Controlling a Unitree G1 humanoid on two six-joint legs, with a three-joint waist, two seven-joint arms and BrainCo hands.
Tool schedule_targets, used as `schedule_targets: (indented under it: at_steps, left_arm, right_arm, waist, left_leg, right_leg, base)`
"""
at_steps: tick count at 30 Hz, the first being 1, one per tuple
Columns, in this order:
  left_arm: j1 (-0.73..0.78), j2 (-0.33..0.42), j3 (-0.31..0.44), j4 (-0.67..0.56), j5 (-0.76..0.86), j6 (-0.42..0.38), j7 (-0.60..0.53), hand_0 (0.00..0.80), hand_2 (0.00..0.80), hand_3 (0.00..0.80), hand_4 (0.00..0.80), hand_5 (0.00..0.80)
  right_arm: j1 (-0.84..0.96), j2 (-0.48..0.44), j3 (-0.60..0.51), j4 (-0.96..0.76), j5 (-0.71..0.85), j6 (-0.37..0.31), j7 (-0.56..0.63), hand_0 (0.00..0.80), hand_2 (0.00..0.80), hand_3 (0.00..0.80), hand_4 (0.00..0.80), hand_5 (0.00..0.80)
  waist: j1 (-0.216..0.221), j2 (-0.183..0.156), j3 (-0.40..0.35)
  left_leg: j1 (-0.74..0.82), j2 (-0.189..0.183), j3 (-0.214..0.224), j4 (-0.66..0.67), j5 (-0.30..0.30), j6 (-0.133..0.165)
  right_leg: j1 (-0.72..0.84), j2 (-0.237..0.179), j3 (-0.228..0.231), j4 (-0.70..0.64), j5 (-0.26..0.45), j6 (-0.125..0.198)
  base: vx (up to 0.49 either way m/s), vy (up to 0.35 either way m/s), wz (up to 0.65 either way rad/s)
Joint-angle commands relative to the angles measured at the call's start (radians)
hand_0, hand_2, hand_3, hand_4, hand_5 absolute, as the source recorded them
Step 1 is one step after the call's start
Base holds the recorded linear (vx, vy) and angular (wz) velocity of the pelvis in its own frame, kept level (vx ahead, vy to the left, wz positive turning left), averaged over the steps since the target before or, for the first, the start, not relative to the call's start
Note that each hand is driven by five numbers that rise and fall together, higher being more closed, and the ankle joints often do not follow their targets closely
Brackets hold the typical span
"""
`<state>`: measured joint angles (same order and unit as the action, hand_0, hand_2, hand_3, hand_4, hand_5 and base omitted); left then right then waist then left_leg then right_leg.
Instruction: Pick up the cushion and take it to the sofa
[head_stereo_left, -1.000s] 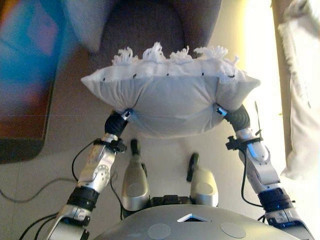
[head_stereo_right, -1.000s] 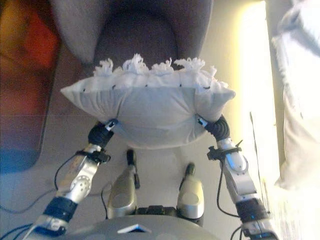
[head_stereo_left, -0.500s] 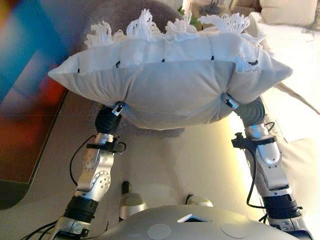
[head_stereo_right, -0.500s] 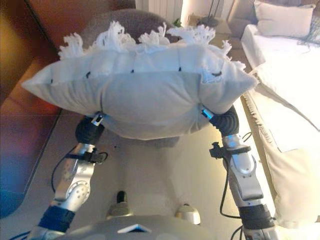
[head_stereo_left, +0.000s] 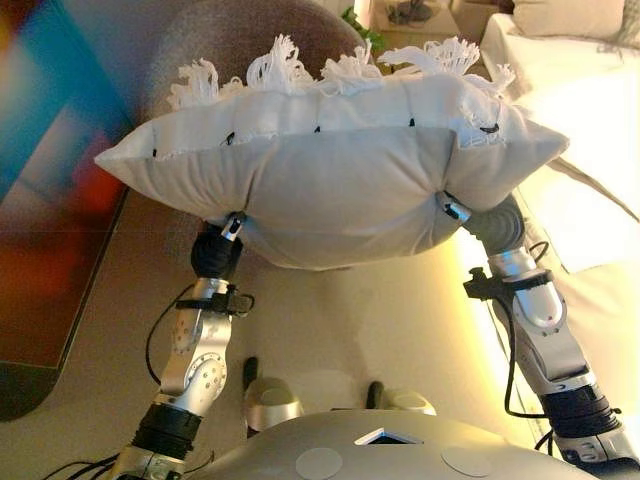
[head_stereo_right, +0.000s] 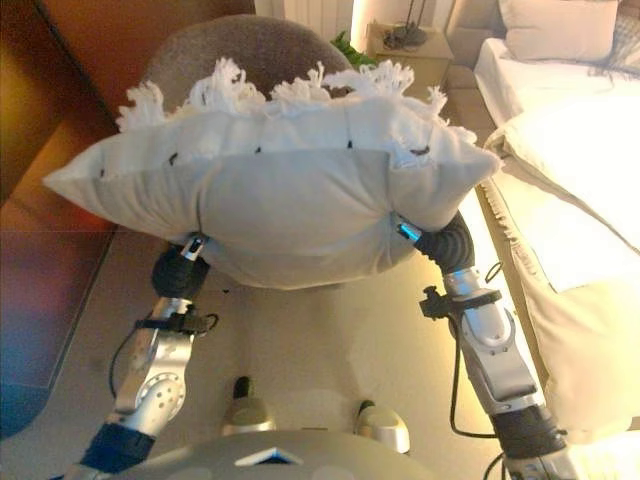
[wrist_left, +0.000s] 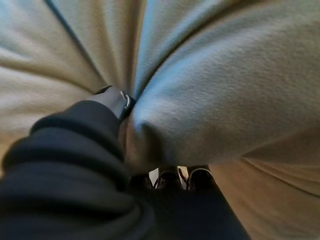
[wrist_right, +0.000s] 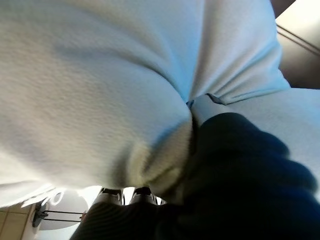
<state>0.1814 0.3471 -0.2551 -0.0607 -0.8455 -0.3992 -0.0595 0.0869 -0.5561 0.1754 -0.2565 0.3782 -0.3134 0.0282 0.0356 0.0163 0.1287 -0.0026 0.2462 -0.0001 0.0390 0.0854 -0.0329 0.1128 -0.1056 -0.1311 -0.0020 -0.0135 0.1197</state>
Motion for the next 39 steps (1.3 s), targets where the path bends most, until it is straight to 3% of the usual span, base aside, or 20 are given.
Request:
schedule_targets:
  at_steps: [1, 5, 8, 12, 13, 17, 19, 20, 21, 23, 24, 26, 27, 29, 30, 32, 34, 36, 38, 39]
  left_arm:
    - [-0.152, 0.007, 0.006, -0.206, 0.041, -0.089, -0.05, 0.8, 0.8, 0.8, 0.8, 0.8]
    - [-0.153, 0.007, -0.004, -0.198, 0.048, -0.075, -0.036, 0.8, 0.8, 0.8, 0.8, 0.8]
    - [-0.164, 0.006, -0.023, -0.184, 0.034, -0.101, -0.022, 0.8, 0.8, 0.8, 0.8, 0.8]
    - [-0.17, 0.005, -0.036, -0.177, 0.014, -0.106, -0.041, 0.8, 0.8, 0.8, 0.8, 0.8]
    - [-0.167, 0.002, -0.046, -0.177, 0.026, -0.113, -0.038, 0.8, 0.8, 0.8, 0.8, 0.8]
    - [-0.159, -0.002, -0.052, -0.184, 0.035, -0.157, -0.021, 0.8, 0.8, 0.8, 0.8, 0.8]
    - [-0.168, -0.004, -0.048, -0.179, 0.04, -0.178, -0.016, 0.8, 0.8, 0.8, 0.8, 0.8]
    - [-0.183, -0.004, -0.04, -0.171, 0.048, -0.189, -0.02, 0.8, 0.8, 0.8, 0.8, 0.8]
    - [-0.192, -0.003, -0.032, -0.169, 0.08, -0.19, -0.016, 0.8, 0.8, 0.8, 0.8, 0.8]
    - [-0.195, 0.007, -0.028, -0.169, 0.138, -0.172, 0.005, 0.8, 0.8, 0.8, 0.8, 0.8]
    - [-0.199, 0.015, -0.024, -0.17, 0.155, -0.142, 0.01, 0.8, 0.8, 0.8, 0.8, 0.8]
    - [-0.205, 0.03, -0.011, -0.18, 0.202, -0.115, 0.0, 0.8, 0.8, 0.8, 0.8, 0.8]
    - [-0.2, 0.042, -0.005, -0.176, 0.223, -0.113, -0.014, 0.8, 0.8, 0.8, 0.8, 0.8]
    - [-0.215, 0.062, 0.003, -0.158, 0.164, -0.094, -0.027, 0.8, 0.8, 0.8, 0.8, 0.8]
    - [-0.228, 0.064, 0.019, -0.135, 0.152, -0.092, -0.05, 0.8, 0.8, 0.8, 0.8, 0.8]
    - [-0.233, 0.06, 0.025, -0.123, 0.17, -0.11, -0.056, 0.8, 0.8, 0.8, 0.8, 0.8]
    - [-0.229, 0.054, 0.021, -0.144, 0.172, -0.108, -0.043, 0.8, 0.8, 0.8, 0.8, 0.8]
    - [-0.223, 0.037, 0.005, -0.147, 0.185, -0.112, -0.046, 0.8, 0.8, 0.8, 0.8, 0.8]
    - [-0.219, 0.025, -0.016, -0.141, 0.19, -0.119, -0.062, 0.8, 0.8, 0.8, 0.8, 0.8]
    - [-0.218, 0.015, -0.031, -0.138, 0.203, -0.129, -0.074, 0.8, 0.8, 0.8, 0.8, 0.8]
  right_arm:
    - [-0.164, 0.047, 0.084, -0.084, -0.015, -0.114, 0.074, 0.8, 0.8, 0.8, 0.8, 0.8]
    - [-0.2, 0.098, 0.147, -0.065, -0.071, -0.094, 0.022, 0.8, 0.8, 0.8, 0.8, 0.8]
    - [-0.208, 0.093, 0.172, -0.07, -0.107, -0.078, -0.008, 0.8, 0.8, 0.8, 0.8, 0.8]
    - [-0.177, 0.075, 0.151, -0.063, -0.089, -0.093, -0.013, 0.8, 0.8, 0.8, 0.8, 0.8]
    - [-0.162, 0.076, 0.144, -0.059, -0.081, -0.096, -0.004, 0.8, 0.8, 0.8, 0.8, 0.8]
    - [-0.138, 0.065, 0.134, -0.06, -0.064, -0.121, 0.026, 0.8, 0.8, 0.8, 0.8, 0.8]
    - [-0.147, 0.054, 0.127, -0.054, -0.042, -0.142, 0.039, 0.8, 0.8, 0.8, 0.8, 0.8]
    - [-0.166, 0.044, 0.12, -0.048, -0.006, -0.157, 0.055, 0.8, 0.8, 0.8, 0.8, 0.8]
    - [-0.175, 0.04, 0.116, -0.042, 0.021, -0.172, 0.064, 0.8, 0.8, 0.8, 0.8, 0.8]
    - [-0.166, 0.053, 0.105, -0.028, 0.046, -0.179, 0.076, 0.8, 0.8, 0.8, 0.8, 0.8]
    - [-0.159, 0.063, 0.089, -0.026, 0.07, -0.169, 0.088, 0.8, 0.8, 0.8, 0.8, 0.8]
    - [-0.152, 0.085, 0.09, -0.036, 0.075, -0.166, 0.113, 0.8, 0.8, 0.8, 0.8, 0.8]
    - [-0.143, 0.107, 0.1, -0.042, 0.035, -0.171, 0.12, 0.8, 0.8, 0.8, 0.8, 0.8]
    - [-0.134, 0.115, 0.107, -0.054, 0.033, -0.174, 0.11, 0.8, 0.8, 0.8, 0.8, 0.8]
    - [-0.134, 0.121, 0.104, -0.059, 0.034, -0.163, 0.109, 0.8, 0.8, 0.8, 0.8, 0.8]
    - [-0.159, 0.132, 0.104, -0.041, 0.028, -0.149, 0.106, 0.8, 0.8, 0.8, 0.8, 0.8]
    - [-0.18, 0.134, 0.11, -0.024, 0.02, -0.148, 0.092, 0.8, 0.8, 0.8, 0.8, 0.8]
    - [-0.166, 0.136, 0.116, -0.024, 0.007, -0.162, 0.084, 0.8, 0.8, 0.8, 0.8, 0.8]
    - [-0.16, 0.13, 0.122, -0.022, -0.001, -0.167, 0.067, 0.8, 0.8, 0.8, 0.8, 0.8]
    - [-0.158, 0.129, 0.129, -0.012, -0.011, -0.175, 0.05, 0.8, 0.8, 0.8, 0.8, 0.8]
  waist:
    - [0.025, -0.06, 0.034]
    - [0.054, -0.023, 0.057]
    - [0.066, -0.006, 0.069]
    - [0.071, 0.003, 0.079]
    - [0.07, 0.007, 0.081]
    - [0.068, 0.007, 0.095]
    - [0.073, 0.0, 0.107]
    - [0.077, -0.006, 0.107]
    - [0.076, -0.012, 0.099]
    - [0.07, -0.024, 0.075]
    - [0.076, -0.042, 0.051]
    - [0.094, -0.07, 0.015]
    - [0.095, -0.083, -0.003]
    - [0.087, -0.086, -0.014]
    - [0.089, -0.089, -0.026]
    - [0.1, -0.089, -0.032]
    - [0.098, -0.072, -0.025]
    - [0.079, -0.071, -0.023]
    - [0.059, -0.077, -0.022]
    - [0.039, -0.079, -0.022]
  left_leg:
    - [-0.079, -0.159, 0.005, 0.241, -0.126, -0.028]
    - [-0.115, -0.232, -0.005, 0.221, -0.096, -0.029]
    - [-0.136, -0.238, -0.005, 0.105, -0.04, -0.033]
    - [-0.15, -0.198, -0.001, -0.054, 0.054, -0.053]
    - [-0.151, -0.169, -0.009, -0.103, 0.082, -0.065]
    - [-0.196, -0.109, -0.082, -0.126, 0.106, -0.087]
    - [-0.207, -0.085, -0.119, -0.126, 0.109, -0.091]
    - [-0.205, -0.069, -0.124, -0.126, 0.088, -0.088]
    - [-0.198, -0.066, -0.095, -0.107, 0.058, -0.08]
    - [-0.193, -0.081, -0.049, -0.033, 0.035, -0.066]
    - [-0.209, -0.122, -0.051, 0.039, 0.005, -0.041]
    - [-0.244, -0.191, -0.042, 0.115, -0.052, 0.006]
    - [-0.243, -0.227, -0.03, 0.129, -0.078, 0.03]
    - [-0.23, -0.253, -0.029, 0.116, -0.079, 0.044]
    - [-0.217, -0.267, -0.01, 0.101, -0.073, 0.04]
    - [-0.185, -0.273, 0.031, 0.081, -0.073, 0.029]
    - [-0.147, -0.276, 0.026, 0.073, -0.085, 0.024]
    - [-0.111, -0.293, 0.0, 0.077, -0.103, 0.026]
    - [-0.078, -0.312, -0.019, 0.081, -0.127, 0.027]
    - [-0.049, -0.325, -0.035, 0.077, -0.151, 0.032]
  right_leg:
    - [0.002, 0.034, -0.042, 0.034, -0.091, -0.093]
    - [0.034, 0.074, -0.048, 0.09, -0.136, -0.106]
    - [0.05, 0.105, -0.045, 0.12, -0.174, -0.116]
    - [0.08, 0.139, -0.038, 0.184, -0.237, -0.131]
    - [0.09, 0.144, -0.027, 0.218, -0.266, -0.136]
    - [0.099, 0.133, -0.001, 0.305, -0.342, -0.138]
    - [0.097, 0.106, 0.012, 0.352, -0.381, -0.124]
    - [0.105, 0.061, 0.019, 0.384, -0.402, -0.093]
    - [0.115, 0.019, 0.015, 0.406, -0.401, -0.068]
    - [0.135, -0.037, 0.004, 0.467, -0.372, -0.039]
    - [0.164, -0.073, -0.001, 0.497, -0.311, -0.013]
    - [0.198, -0.115, -0.012, 0.514, -0.206, 0.0]
    - [0.171, -0.096, 0.02, 0.529, -0.118, 0.011]
    - [0.126, -0.033, 0.055, 0.507, -0.083, 0.019]
    - [0.098, -0.013, 0.009, 0.441, -0.063, 0.02]
    - [0.07, -0.026, -0.098, 0.34, -0.056, 0.018]
    - [0.016, 0.019, -0.124, 0.214, -0.122, -0.033]
    - [-0.026, 0.042, -0.091, 0.131, -0.102, -0.059]
    - [-0.054, 0.044, -0.051, 0.05, -0.036, -0.053]
    - [-0.082, 0.038, 0.009, -0.008, 0.02, -0.034]
  base:
    - [0.092, -0.101, 0.01]
    - [0.201, -0.029, 0.11]
    - [0.295, 0.075, 0.12]
    - [0.479, 0.141, 0.2]
    - [0.607, 0.237, 0.14]
    - [0.605, 0.323, 0.1]
    - [0.603, 0.41, 0.17]
    - [0.804, 0.582, 0.05]
    - [0.881, 0.638, -0.16]
    - [0.823, 0.556, -0.42]
    - [0.747, 0.467, -0.23]
    - [0.749, 0.439, -0.08]
    - [0.706, 0.397, -0.07]
    - [0.528, 0.276, 0.13]
    - [0.462, 0.224, 0.23]
    - [0.37, 0.165, -0.07]
    - [0.321, 0.102, -0.47]
    - [0.326, 0.076, -0.19]
    - [0.343, 0.049, 0.31]
    - [0.361, 0.024, 0.32]
